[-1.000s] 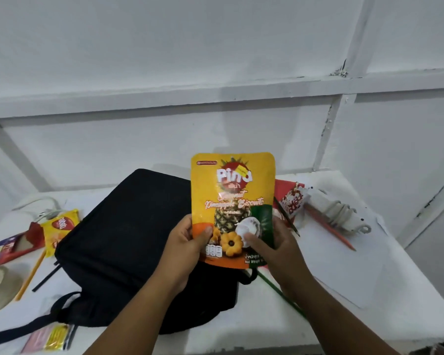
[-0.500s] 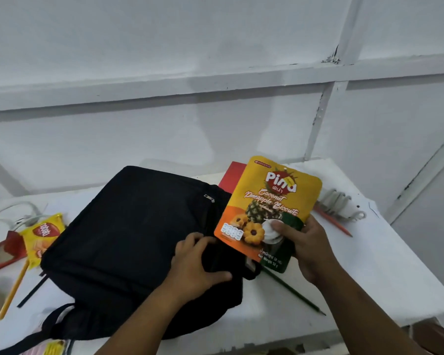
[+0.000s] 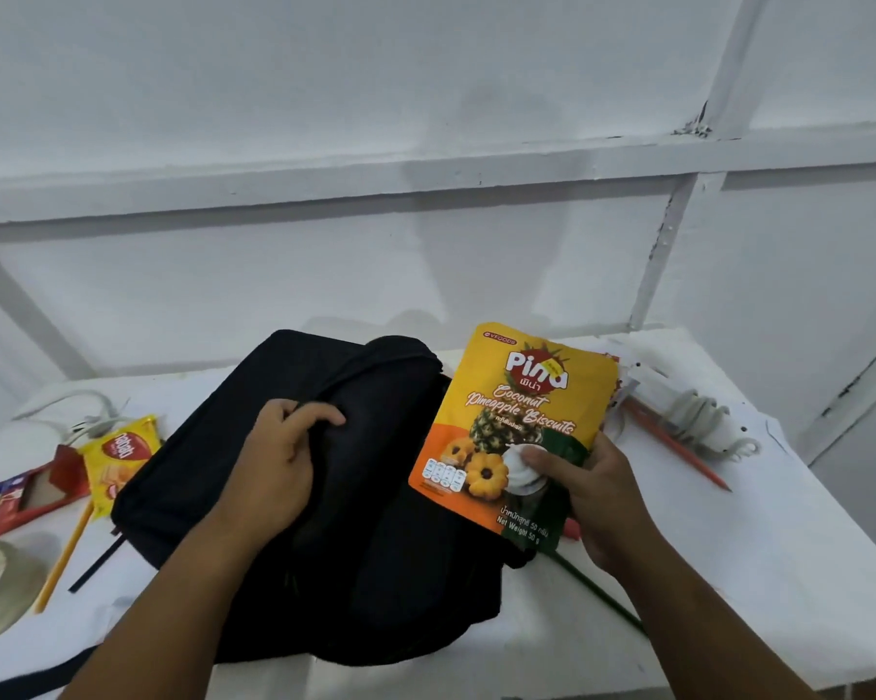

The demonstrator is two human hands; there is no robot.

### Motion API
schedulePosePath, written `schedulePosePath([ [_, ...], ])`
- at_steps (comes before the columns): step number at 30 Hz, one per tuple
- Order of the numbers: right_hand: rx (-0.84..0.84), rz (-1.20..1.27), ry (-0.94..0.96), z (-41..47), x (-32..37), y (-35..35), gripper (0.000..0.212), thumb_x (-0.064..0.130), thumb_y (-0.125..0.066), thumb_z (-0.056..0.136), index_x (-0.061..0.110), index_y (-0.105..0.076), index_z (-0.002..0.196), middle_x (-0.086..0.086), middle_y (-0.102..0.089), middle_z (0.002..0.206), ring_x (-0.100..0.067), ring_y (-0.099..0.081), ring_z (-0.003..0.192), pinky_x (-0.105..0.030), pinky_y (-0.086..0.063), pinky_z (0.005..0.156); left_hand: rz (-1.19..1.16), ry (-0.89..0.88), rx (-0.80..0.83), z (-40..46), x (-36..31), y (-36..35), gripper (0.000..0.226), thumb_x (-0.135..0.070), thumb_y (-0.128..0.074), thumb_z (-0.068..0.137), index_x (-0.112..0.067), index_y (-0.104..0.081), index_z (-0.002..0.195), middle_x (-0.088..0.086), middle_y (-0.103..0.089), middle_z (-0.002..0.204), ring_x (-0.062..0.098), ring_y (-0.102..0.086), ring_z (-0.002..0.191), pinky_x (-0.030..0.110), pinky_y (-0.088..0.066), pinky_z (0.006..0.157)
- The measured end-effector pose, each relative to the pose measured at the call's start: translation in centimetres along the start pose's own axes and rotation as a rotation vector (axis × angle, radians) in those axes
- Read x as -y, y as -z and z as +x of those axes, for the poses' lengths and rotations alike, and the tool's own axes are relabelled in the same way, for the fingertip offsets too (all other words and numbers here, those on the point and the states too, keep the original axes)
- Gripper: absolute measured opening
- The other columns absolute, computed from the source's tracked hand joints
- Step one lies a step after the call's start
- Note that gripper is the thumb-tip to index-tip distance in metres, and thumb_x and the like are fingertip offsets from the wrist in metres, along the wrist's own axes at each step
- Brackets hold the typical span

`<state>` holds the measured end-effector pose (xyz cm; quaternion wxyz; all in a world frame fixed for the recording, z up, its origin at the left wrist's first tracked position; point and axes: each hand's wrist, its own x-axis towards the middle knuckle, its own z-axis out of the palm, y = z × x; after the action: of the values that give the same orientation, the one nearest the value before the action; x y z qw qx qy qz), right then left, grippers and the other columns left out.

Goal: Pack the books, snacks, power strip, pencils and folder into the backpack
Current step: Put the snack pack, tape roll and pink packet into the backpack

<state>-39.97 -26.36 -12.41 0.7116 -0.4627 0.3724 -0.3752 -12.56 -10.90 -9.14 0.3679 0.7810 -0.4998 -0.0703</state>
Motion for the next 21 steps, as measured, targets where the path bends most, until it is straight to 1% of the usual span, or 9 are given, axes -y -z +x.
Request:
schedulePosePath([
  [2, 0.026, -0.021, -0.018, 0.1, -0.6, -1.1, 0.05, 0.008, -0.081, 0.074, 0.014, -0.061, 0.12, -0.006, -0.075, 0.11, -0.029, -0.072, 0.099, -0.051, -0.058, 0.087, 0.095, 0.105, 0.085, -0.5, -0.3, 0.6, 0.022, -0.039, -0.056, 0.098, -0.052, -0.055, 0.115, -0.003, -0.037, 0.125, 0.011, -0.053, 0.108, 0.022, -0.042, 0.087],
  [5, 0.041, -0.116, -0.018, 0.3, -1.6, -2.8, 0.05, 0.016, -0.085, 0.072, 0.018, -0.063, 0.117, -0.002, -0.075, 0.108, -0.026, -0.073, 0.097, -0.051, -0.058, 0.086, 0.41, 0.261, 0.225, -1.3, 0.2, 0.2, 0.104, -0.091, -0.06, 0.057, -0.038, -0.037, 0.144, -0.004, -0.013, 0.151, 0.023, -0.032, 0.134, 0.045, -0.043, 0.102],
  [6, 0.039, -0.146, -0.014, 0.4, -1.8, -3.3, 0.048, 0.017, -0.086, 0.072, 0.02, -0.063, 0.115, -0.001, -0.075, 0.106, -0.023, -0.074, 0.095, -0.048, -0.059, 0.084, 0.532, 0.263, 0.227, -1.5, 0.3, -0.4, 0.114, -0.097, -0.057, 0.049, -0.035, -0.037, 0.143, -0.001, -0.006, 0.155, 0.028, -0.024, 0.138, 0.05, -0.038, 0.106],
  [9, 0.035, -0.17, -0.008, 0.6, -2.2, -4.3, 0.043, 0.012, -0.084, 0.075, 0.02, -0.063, 0.112, 0.002, -0.076, 0.102, -0.017, -0.075, 0.087, -0.037, -0.061, 0.073, 0.599, 0.239, 0.116, -2.2, 1.0, -2.1, 0.096, -0.081, -0.067, 0.063, -0.028, -0.045, 0.141, 0.008, -0.011, 0.156, 0.035, -0.023, 0.134, 0.05, -0.033, 0.106],
  [12, 0.039, -0.195, -0.005, 0.9, -2.1, -4.6, 0.043, 0.012, -0.084, 0.075, 0.021, -0.063, 0.111, 0.004, -0.076, 0.099, -0.015, -0.075, 0.084, -0.033, -0.06, 0.068, 0.386, 0.237, 0.093, -3.0, 1.6, -3.6, 0.087, -0.049, -0.062, 0.091, -0.032, -0.01, 0.158, 0.014, -0.025, 0.154, 0.038, -0.039, 0.132, 0.044, -0.04, 0.106],
  [14, 0.02, -0.225, -0.015, 1.4, -2.3, -4.6, 0.045, 0.013, -0.085, 0.073, 0.022, -0.063, 0.111, 0.003, -0.076, 0.099, -0.015, -0.075, 0.083, -0.036, -0.061, 0.07, 0.387, 0.235, 0.153, -3.7, 1.7, -4.3, 0.09, -0.055, -0.053, 0.094, -0.041, 0.01, 0.156, 0.019, -0.011, 0.161, 0.043, -0.026, 0.143, 0.047, -0.032, 0.114],
  [17, 0.007, -0.238, -0.048, 2.0, -2.4, -4.4, 0.049, 0.014, -0.087, 0.07, 0.024, -0.064, 0.111, 0.001, -0.076, 0.1, -0.021, -0.075, 0.085, -0.047, -0.061, 0.076, 0.35, 0.286, 0.237, -4.0, 1.9, -4.8, 0.106, -0.067, -0.06, 0.084, -0.05, 0.022, 0.149, 0.016, 0.007, 0.164, 0.044, -0.007, 0.15, 0.05, -0.025, 0.118],
  [19, 0.02, -0.257, -0.065, 2.2, -2.3, -4.4, 0.048, 0.015, -0.087, 0.069, 0.025, -0.064, 0.11, 0.001, -0.076, 0.098, -0.023, -0.074, 0.086, -0.05, -0.061, 0.079, 0.285, 0.277, 0.187, -3.6, 2.0, -3.9, 0.1, -0.052, -0.064, 0.089, -0.051, 0.014, 0.151, 0.016, -0.012, 0.164, 0.038, -0.031, 0.145, 0.044, -0.039, 0.111],
  [21, 0.044, -0.293, -0.072, 2.3, -2.0, -4.6, 0.048, 0.015, -0.087, 0.069, 0.026, -0.064, 0.11, 0.002, -0.076, 0.098, -0.022, -0.074, 0.085, -0.05, -0.06, 0.08, 0.161, 0.257, 0.109, -2.8, 2.1, -2.3, 0.088, -0.034, -0.067, 0.093, -0.047, -0.006, 0.155, 0.008, -0.049, 0.145, 0.024, -0.056, 0.127, 0.03, -0.046, 0.099],
])
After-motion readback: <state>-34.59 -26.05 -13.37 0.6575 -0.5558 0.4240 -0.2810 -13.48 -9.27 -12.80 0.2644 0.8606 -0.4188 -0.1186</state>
